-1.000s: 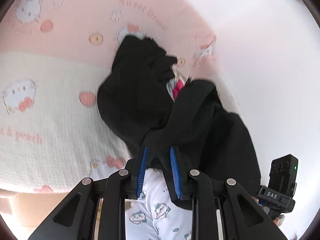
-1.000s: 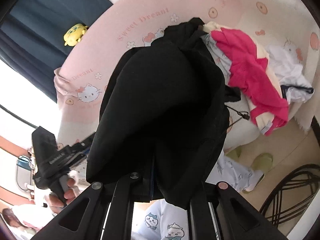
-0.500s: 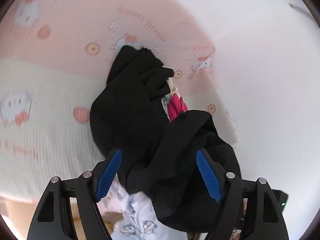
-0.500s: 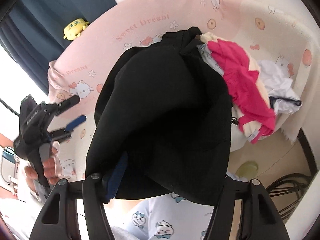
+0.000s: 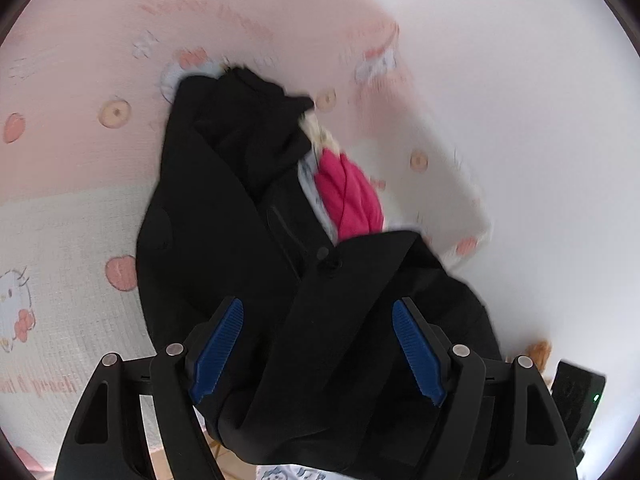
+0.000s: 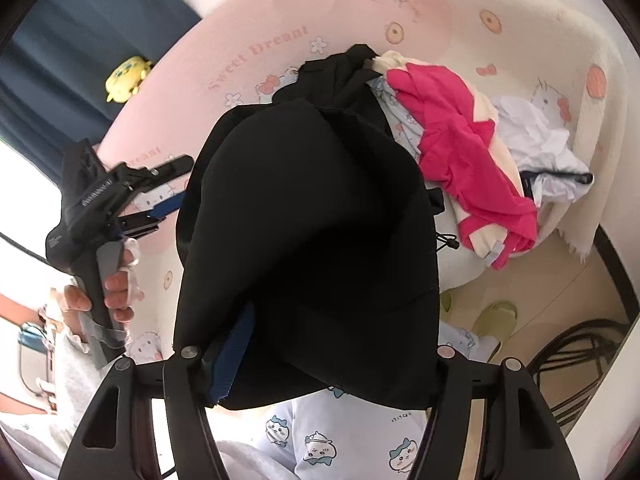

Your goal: Fold clothes

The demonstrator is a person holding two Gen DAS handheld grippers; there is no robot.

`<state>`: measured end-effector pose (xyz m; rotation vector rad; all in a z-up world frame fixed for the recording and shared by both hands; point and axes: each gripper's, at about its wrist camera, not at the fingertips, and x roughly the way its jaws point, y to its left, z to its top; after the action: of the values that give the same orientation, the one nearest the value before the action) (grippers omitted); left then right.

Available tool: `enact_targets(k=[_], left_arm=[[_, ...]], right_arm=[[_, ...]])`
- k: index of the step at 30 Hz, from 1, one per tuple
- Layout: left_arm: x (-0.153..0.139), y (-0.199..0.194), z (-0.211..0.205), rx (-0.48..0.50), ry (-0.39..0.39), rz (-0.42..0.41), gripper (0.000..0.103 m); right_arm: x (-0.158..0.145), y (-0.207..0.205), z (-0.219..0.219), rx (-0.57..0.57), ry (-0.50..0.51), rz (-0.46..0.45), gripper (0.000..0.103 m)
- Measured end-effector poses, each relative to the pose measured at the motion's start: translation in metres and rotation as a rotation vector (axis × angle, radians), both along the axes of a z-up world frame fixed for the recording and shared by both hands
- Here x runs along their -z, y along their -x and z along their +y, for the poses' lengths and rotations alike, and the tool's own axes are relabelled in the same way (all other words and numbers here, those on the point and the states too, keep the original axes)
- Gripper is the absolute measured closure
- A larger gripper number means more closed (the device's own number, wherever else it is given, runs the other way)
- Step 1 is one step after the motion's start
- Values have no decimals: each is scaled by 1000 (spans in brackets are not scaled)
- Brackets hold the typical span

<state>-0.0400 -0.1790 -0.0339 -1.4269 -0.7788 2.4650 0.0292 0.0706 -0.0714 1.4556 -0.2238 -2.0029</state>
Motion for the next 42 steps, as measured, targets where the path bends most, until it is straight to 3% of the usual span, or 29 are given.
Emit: enact_targets(k=[5, 6, 7, 10, 13, 16, 20, 27, 33, 34, 35, 37, 38, 42], left_arm=[[23, 10, 20, 64, 17, -48, 28], [25, 9, 21, 67, 8, -35, 43], [26, 6, 23, 68, 4, -20, 66], [27, -2, 26, 63, 57, 5, 79], [29, -11, 24, 42, 117, -14, 85], [35, -18, 16, 20, 149, -39, 87], [43, -33, 2, -2, 94, -50, 87], [54, -51, -11, -51, 17, -64, 87], [61, -55, -12, -62, -14, -66, 87], [63, -55, -13, -67, -22, -69, 87], [65, -57, -15, -73, -31, -73, 87], [70, -60, -18, -84, -53, -83, 87], [73, -64, -19, -90, -67, -88, 87], [87, -80, -22, -105, -109, -110, 87]], right_arm=[[6, 6, 2, 23, 11, -21, 37], [7, 7, 2, 24, 11, -21, 37], [8, 8, 1, 25, 12, -21, 37], [13, 11, 2, 35, 21, -4, 31], [22, 17, 4, 81, -53, 33, 23], [37, 27, 14, 125, -72, -13, 23], [51, 36, 31, 178, 49, -114, 23], [57, 53, 31, 247, 161, -172, 23], [70, 75, 13, 270, 146, -205, 24], [70, 77, 10, 271, 143, -197, 38], [68, 79, 7, 270, 136, -186, 61], [67, 82, -1, 250, 131, -181, 81], [67, 83, -6, 239, 128, -184, 86], [64, 80, -21, 166, 130, -193, 87]])
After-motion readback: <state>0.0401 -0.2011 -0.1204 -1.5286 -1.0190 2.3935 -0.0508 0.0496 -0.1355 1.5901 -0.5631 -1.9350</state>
